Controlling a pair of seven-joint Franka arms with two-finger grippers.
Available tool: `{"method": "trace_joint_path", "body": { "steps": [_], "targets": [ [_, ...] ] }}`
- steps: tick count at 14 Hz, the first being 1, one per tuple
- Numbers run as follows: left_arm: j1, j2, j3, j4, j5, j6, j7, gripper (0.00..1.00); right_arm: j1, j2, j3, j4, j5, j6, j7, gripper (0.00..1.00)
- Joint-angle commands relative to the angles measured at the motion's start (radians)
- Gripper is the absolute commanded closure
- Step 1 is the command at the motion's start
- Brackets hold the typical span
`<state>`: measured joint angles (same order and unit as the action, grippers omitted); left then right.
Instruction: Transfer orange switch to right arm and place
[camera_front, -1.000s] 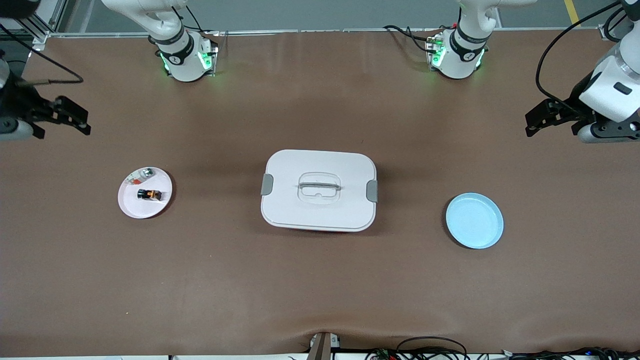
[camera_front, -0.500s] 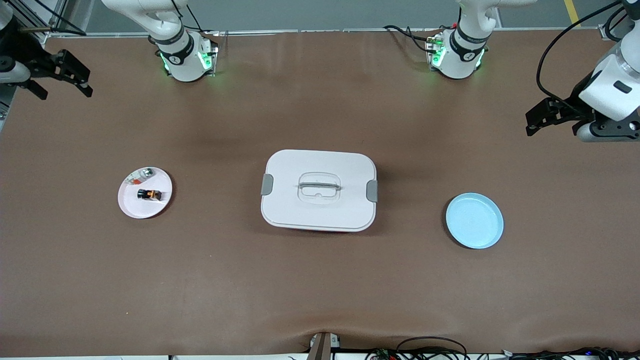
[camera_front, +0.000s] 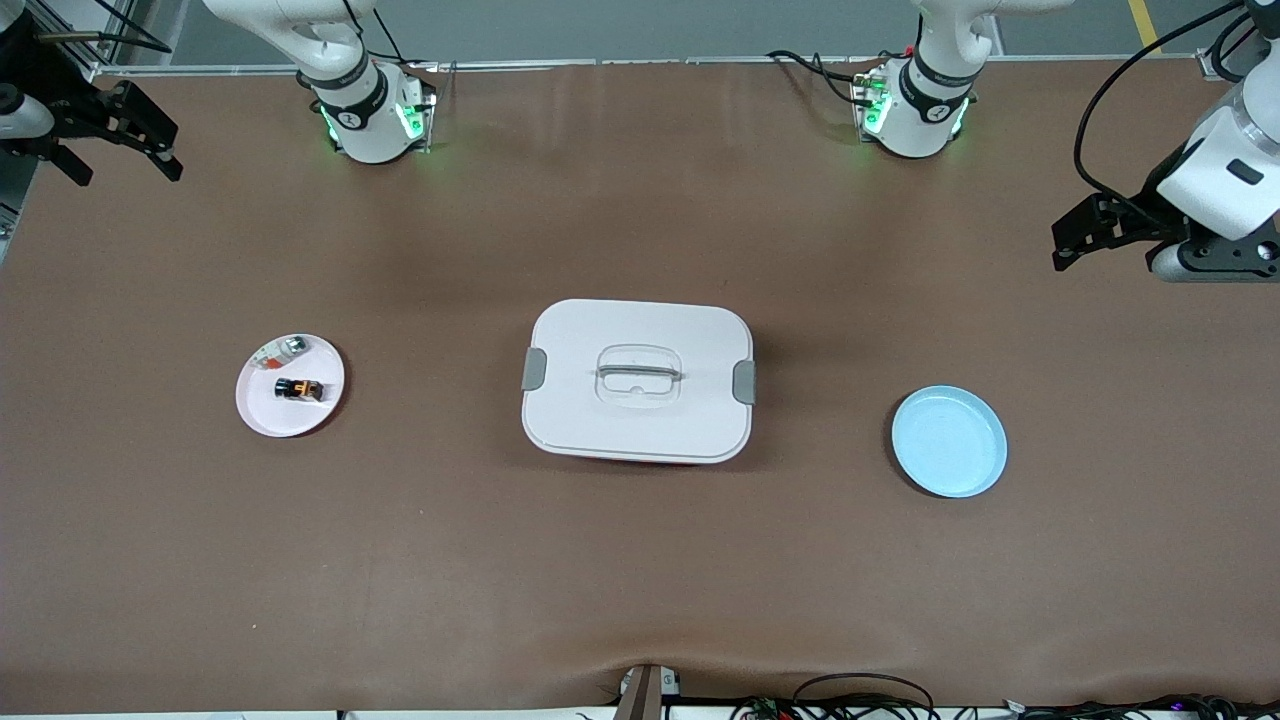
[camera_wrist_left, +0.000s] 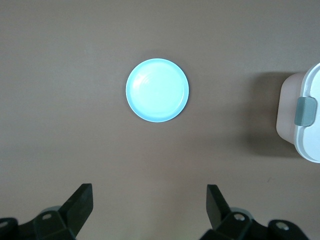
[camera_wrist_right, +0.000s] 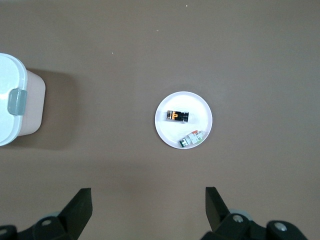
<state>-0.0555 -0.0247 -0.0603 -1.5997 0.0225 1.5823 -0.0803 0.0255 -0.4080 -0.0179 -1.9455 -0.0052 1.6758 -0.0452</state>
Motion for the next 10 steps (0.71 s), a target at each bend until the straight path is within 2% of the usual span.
{"method": "trace_joint_path", "body": {
  "steps": [1,4,10],
  "targets": [
    [0.000,-0.011,0.007,0.004,-0.018,-0.007,0.005,0.00,-0.006,0.110,-0.007,0.130,0.018,-0.074,0.013,0.00],
    [0.002,-0.008,0.007,0.015,-0.018,-0.008,0.004,0.00,-0.006,0.208,-0.007,0.238,0.014,-0.120,0.015,0.00],
    [0.002,-0.006,0.007,0.017,-0.016,-0.008,0.004,0.00,-0.010,0.294,-0.007,0.284,0.016,-0.111,0.015,0.00]
  ]
}}
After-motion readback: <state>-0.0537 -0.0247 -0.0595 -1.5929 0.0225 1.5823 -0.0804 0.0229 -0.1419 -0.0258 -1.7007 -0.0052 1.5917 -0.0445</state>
